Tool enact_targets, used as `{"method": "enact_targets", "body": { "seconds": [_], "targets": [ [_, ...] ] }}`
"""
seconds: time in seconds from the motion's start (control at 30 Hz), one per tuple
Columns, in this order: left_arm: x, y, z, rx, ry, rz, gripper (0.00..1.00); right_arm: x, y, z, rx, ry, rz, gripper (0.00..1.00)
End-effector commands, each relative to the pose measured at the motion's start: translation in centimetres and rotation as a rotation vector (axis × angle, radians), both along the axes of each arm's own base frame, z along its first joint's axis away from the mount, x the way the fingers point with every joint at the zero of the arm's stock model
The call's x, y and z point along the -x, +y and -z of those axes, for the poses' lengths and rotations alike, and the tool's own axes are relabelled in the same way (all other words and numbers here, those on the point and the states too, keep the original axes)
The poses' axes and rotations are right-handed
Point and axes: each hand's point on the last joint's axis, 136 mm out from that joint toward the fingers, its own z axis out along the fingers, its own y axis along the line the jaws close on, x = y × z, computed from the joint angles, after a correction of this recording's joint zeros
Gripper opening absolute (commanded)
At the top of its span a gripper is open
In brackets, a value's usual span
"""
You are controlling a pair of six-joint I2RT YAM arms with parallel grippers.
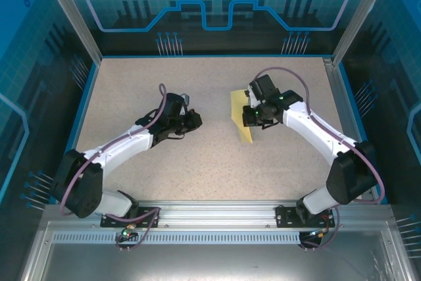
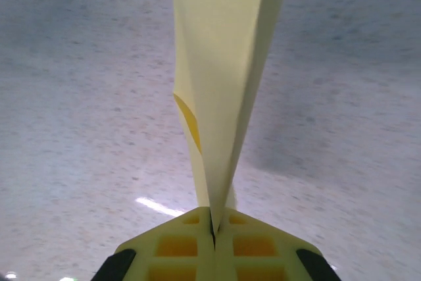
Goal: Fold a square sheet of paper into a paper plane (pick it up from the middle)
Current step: Turn over the paper at the center of the table.
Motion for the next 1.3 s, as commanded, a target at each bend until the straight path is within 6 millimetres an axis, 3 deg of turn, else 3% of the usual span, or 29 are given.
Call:
{"method": "enact_targets", "body": {
  "seconds": [0.0, 0.07, 0.17, 0.27, 0.4, 0.53, 0.6, 0.67, 0.73, 0.77, 0.8, 0.93, 1.13, 1.27],
  "targets": [
    [0.3, 2.7, 0.9, -0.066, 0.015, -0.106, 0.12, 2.3, -6.0, -0.9, 0.393, 0.033, 0.057, 0.03],
    [0.5, 3.5, 1.0, -0.074, 0.013, -0.137, 0.14, 2.2, -7.5, -1.8, 0.535, 0.015, 0.113, 0.03],
    [0.8, 4.5, 1.1, -0.089, 0.011, -0.178, 0.14, 2.0, -8.0, -1.8, 0.634, 0.015, 0.162, 0.04],
    [1.1, 5.8, 0.9, -0.114, 0.001, -0.230, 0.15, 2.0, -6.6, -0.5, 0.665, 0.045, 0.161, 0.04],
    [1.7, 7.9, 0.7, -0.154, -0.009, -0.312, 0.17, 1.9, -2.3, 2.6, 0.692, 0.100, 0.085, 0.04],
    [2.3, 9.5, 0.5, -0.174, -0.017, -0.368, 0.19, 2.3, 3.7, 7.5, 0.647, 0.213, -0.003, 0.05],
    [2.6, 10.0, 0.4, -0.175, -0.019, -0.382, 0.20, 2.6, 6.8, 9.5, 0.556, 0.261, -0.040, 0.15],
    [2.8, 10.4, 0.4, -0.175, -0.020, -0.388, 0.21, 3.0, 10.7, 10.6, 0.368, 0.305, -0.098, 0.18],
    [3.0, 10.6, 0.4, -0.172, -0.018, -0.390, 0.23, 3.4, 13.6, 10.2, 0.172, 0.318, -0.145, 0.35],
    [3.1, 10.7, 0.4, -0.171, -0.016, -0.388, 0.23, 3.5, 14.2, 9.7, 0.088, 0.323, -0.151, 0.44],
    [3.1, 10.6, 0.4, -0.170, -0.017, -0.383, 0.24, 3.7, 14.7, 9.3, 0.018, 0.319, -0.161, 0.47],
    [2.8, 9.6, 0.6, -0.146, -0.012, -0.338, 0.26, 3.7, 13.5, 7.5, -0.241, 0.296, -0.145, 0.50],
    [1.9, 5.3, 0.8, -0.040, 0.015, -0.158, 0.27, 4.6, 10.1, 7.9, -0.420, 0.283, -0.158, 0.23],
    [1.4, 2.6, 1.6, 0.032, 0.064, -0.059, 0.27, 5.3, 9.5, 9.3, -0.457, 0.302, -0.175, 0.17]
  ]
}}
